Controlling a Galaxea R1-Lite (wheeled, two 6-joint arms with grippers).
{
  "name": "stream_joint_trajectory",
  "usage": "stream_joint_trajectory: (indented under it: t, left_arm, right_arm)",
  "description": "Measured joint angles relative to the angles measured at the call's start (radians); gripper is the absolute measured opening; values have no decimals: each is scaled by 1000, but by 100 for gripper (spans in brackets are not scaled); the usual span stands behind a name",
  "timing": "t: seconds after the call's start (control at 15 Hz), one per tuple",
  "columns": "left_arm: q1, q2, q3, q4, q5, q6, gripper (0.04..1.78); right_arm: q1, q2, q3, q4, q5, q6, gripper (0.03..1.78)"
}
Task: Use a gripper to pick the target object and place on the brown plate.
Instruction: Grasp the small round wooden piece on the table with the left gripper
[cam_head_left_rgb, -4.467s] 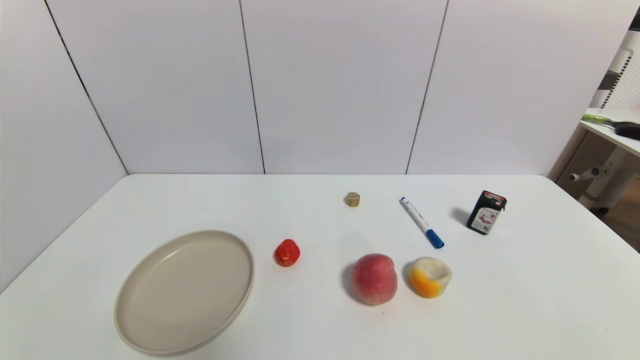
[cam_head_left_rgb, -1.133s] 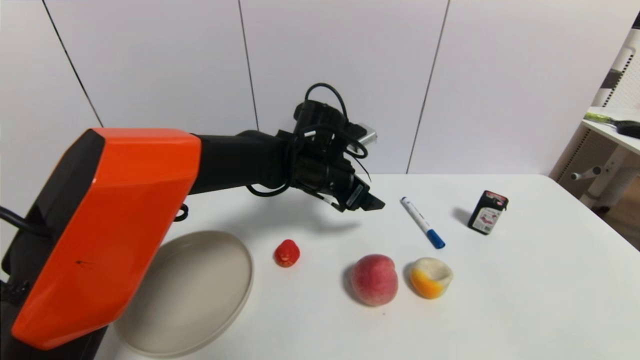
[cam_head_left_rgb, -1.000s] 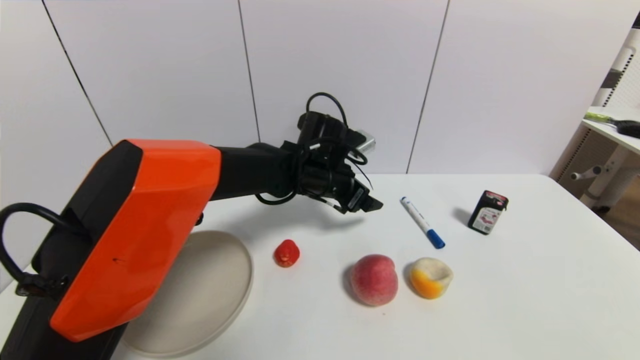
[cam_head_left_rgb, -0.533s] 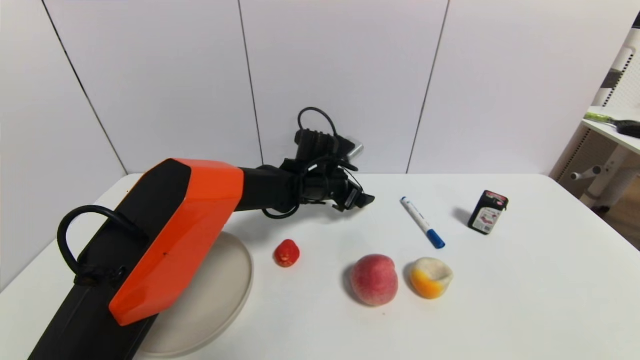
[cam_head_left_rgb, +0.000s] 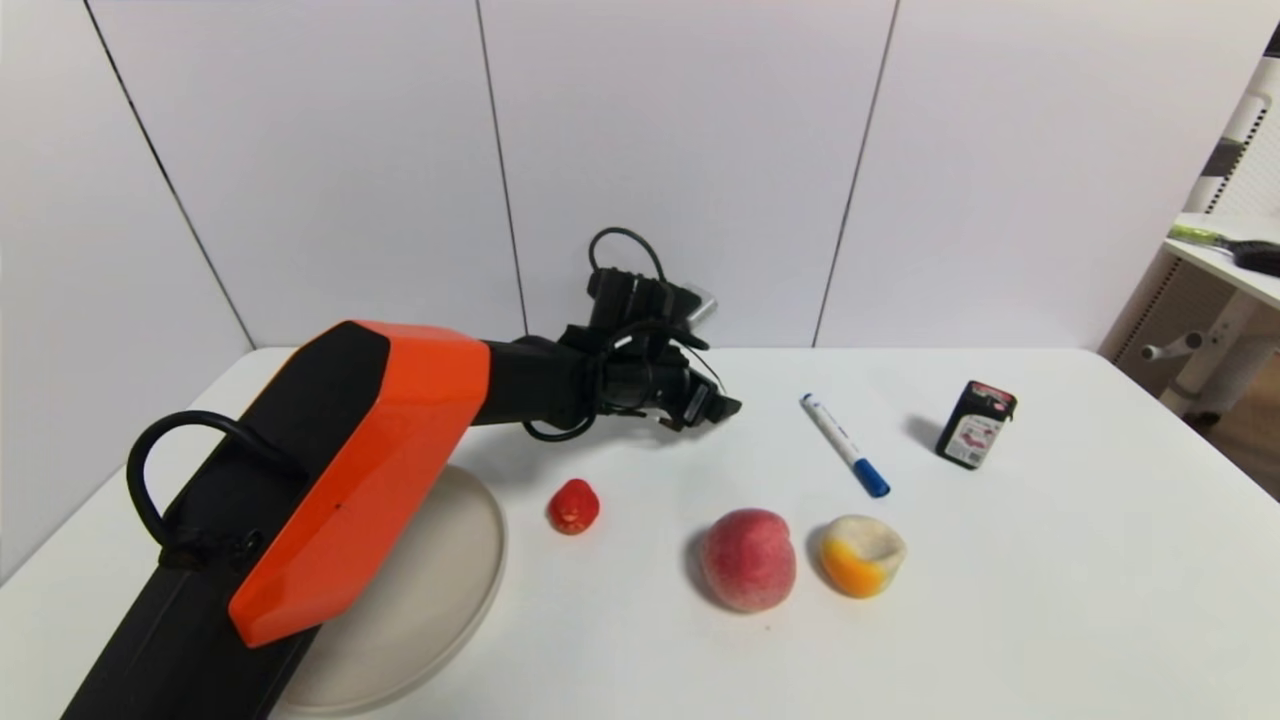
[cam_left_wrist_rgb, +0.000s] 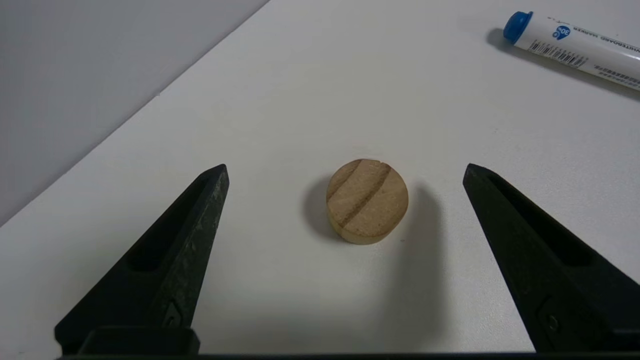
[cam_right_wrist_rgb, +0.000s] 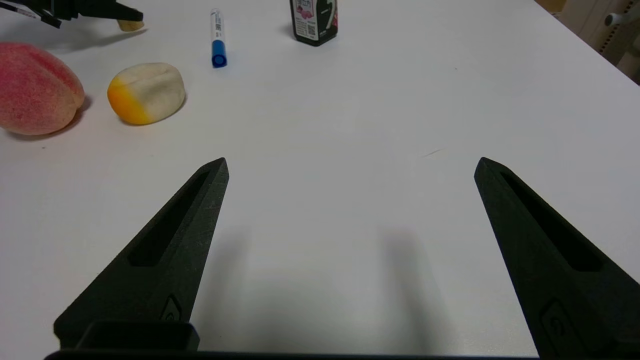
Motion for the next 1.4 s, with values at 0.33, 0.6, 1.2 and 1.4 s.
stream_joint_trajectory:
  t: [0.33, 0.6, 1.2, 1.4]
  left_arm:
    - [5, 9, -2, -31, 0, -35, 169]
    - [5, 23, -2, -40, -1, -45, 169]
    - [5, 40, 2, -65, -2, -53, 84]
    - [0, 49, -1, -104, -4, -67, 52]
  right_arm:
    - [0, 0, 0, 0, 0, 0, 170]
    - [0, 0, 0, 0, 0, 0, 170]
    - [0, 0, 0, 0, 0, 0, 170]
    - [0, 0, 0, 0, 0, 0, 170]
